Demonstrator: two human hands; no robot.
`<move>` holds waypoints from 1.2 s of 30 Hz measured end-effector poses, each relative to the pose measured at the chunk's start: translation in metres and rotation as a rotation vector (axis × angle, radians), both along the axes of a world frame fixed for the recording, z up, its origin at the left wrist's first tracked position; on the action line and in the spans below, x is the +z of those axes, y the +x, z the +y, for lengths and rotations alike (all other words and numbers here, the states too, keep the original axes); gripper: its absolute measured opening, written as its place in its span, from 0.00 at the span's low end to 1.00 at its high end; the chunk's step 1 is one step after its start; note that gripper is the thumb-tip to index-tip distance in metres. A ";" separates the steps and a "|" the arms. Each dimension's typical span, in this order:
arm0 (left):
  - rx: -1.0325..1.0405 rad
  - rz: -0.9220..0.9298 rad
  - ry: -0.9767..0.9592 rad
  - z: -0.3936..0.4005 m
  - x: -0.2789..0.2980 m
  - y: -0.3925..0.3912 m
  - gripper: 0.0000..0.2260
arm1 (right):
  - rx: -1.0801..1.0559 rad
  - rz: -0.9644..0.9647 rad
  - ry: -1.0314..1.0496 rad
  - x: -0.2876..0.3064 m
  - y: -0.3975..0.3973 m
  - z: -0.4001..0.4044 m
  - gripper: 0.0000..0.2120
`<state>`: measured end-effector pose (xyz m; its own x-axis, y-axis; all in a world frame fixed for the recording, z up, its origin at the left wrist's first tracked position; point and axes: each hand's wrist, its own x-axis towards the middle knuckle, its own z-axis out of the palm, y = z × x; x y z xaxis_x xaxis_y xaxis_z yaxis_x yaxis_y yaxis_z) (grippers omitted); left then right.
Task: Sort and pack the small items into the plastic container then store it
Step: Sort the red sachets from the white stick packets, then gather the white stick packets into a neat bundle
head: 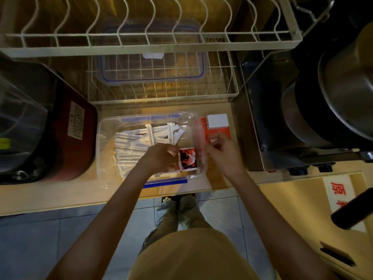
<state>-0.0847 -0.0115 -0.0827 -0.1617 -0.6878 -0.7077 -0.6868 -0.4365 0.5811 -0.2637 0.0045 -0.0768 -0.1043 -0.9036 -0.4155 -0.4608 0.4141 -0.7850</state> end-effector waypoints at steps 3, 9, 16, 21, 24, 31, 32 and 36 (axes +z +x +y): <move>0.102 0.021 -0.115 0.002 0.004 0.026 0.09 | 0.050 0.019 -0.104 0.012 0.012 -0.005 0.07; 0.157 -0.232 -0.339 0.005 -0.013 0.059 0.14 | 0.287 0.057 -0.066 -0.010 0.059 -0.021 0.08; -0.040 -0.486 -0.456 0.005 -0.035 0.067 0.19 | 0.451 0.237 0.147 -0.041 0.109 -0.017 0.12; 0.009 -0.509 -0.495 0.000 -0.038 0.063 0.09 | 0.428 0.297 0.125 -0.048 0.121 -0.018 0.05; 0.095 -0.486 -0.505 -0.002 -0.041 0.063 0.08 | 0.345 0.170 0.159 -0.043 0.116 -0.023 0.05; 0.428 -0.259 -0.552 -0.009 -0.028 0.081 0.14 | 0.658 0.190 0.083 -0.023 0.089 -0.028 0.08; 0.512 -0.189 -0.566 -0.008 -0.023 0.086 0.14 | 0.692 0.236 0.084 -0.023 0.088 -0.028 0.10; 0.506 -0.054 -0.553 -0.004 -0.006 0.093 0.14 | 0.804 0.422 -0.019 -0.024 0.092 -0.026 0.11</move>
<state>0.0083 -0.0154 -0.0884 0.2936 -0.9266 -0.2350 -0.5135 -0.3602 0.7788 -0.1720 -0.0217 -0.1011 0.4207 -0.7760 -0.4699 -0.8559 -0.1679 -0.4890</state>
